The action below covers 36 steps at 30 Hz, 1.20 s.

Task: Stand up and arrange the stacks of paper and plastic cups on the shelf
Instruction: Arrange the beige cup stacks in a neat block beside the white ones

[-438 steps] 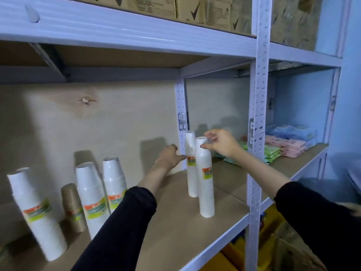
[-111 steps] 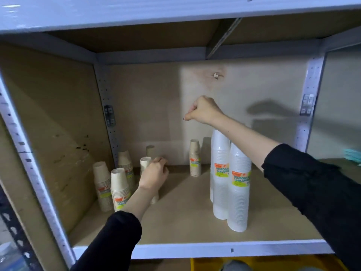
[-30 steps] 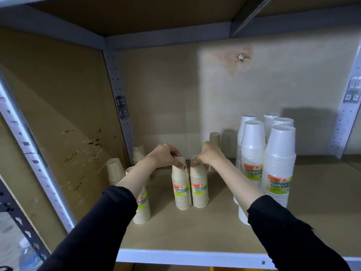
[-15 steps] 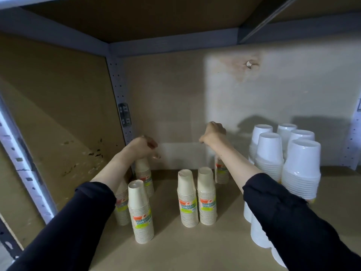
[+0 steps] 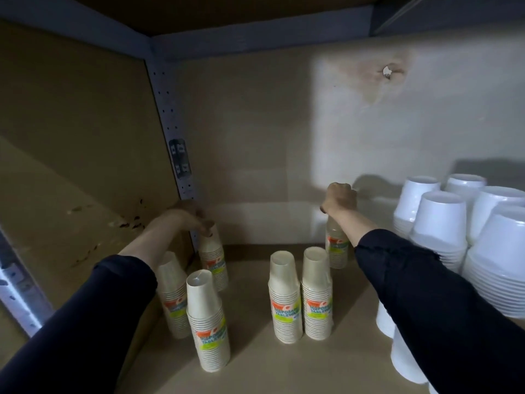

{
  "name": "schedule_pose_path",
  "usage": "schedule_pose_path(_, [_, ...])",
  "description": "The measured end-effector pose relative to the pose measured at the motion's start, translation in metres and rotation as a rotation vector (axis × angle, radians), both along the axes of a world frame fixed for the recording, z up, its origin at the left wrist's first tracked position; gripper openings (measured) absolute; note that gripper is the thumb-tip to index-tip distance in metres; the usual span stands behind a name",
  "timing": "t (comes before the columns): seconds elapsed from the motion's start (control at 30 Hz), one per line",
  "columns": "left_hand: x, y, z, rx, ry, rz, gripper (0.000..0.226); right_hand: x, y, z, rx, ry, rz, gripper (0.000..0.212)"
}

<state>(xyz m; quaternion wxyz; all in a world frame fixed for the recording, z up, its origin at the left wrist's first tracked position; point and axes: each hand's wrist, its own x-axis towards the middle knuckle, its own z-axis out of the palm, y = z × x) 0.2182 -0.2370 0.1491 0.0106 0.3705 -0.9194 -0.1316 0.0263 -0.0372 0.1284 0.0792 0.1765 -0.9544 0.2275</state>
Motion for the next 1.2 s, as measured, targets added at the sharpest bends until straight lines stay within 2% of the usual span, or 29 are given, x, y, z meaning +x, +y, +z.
schedule_pose_path(0.17, [-0.004, -0.001, -0.006, 0.043, 0.021, -0.011, 0.048, -0.007, -0.002, -0.011, -0.037, -0.054, -0.006, 0.027])
schedule_pose_path(0.4, [-0.004, 0.005, -0.014, 0.1, 0.113, 0.032, 0.044, -0.003, 0.001, -0.008, -0.048, -0.056, 0.023, 0.025])
schedule_pose_path(0.6, [-0.004, 0.021, 0.0, 0.11, 0.231, 0.004, 0.043, 0.026, -0.001, 0.027, -0.125, -0.041, 0.109, 0.036])
schedule_pose_path(0.83, [0.015, 0.05, 0.047, -0.013, 0.467, -0.057, 0.046, 0.073, -0.001, 0.082, -0.271, 0.036, 0.251, 0.04])
schedule_pose_path(0.97, [0.039, 0.07, 0.075, -0.166, 0.587, -0.126, 0.047, 0.101, 0.008, 0.113, -0.334, 0.113, 0.328, 0.045])
schedule_pose_path(1.1, [0.063, 0.094, 0.102, -0.242, 0.725, -0.138, 0.045, 0.129, 0.021, 0.142, -0.362, 0.179, 0.379, 0.043])
schedule_pose_path(1.2, [0.08, 0.111, 0.119, -0.288, 0.748, -0.161, 0.044, 0.145, 0.031, 0.158, -0.333, 0.196, 0.409, 0.042])
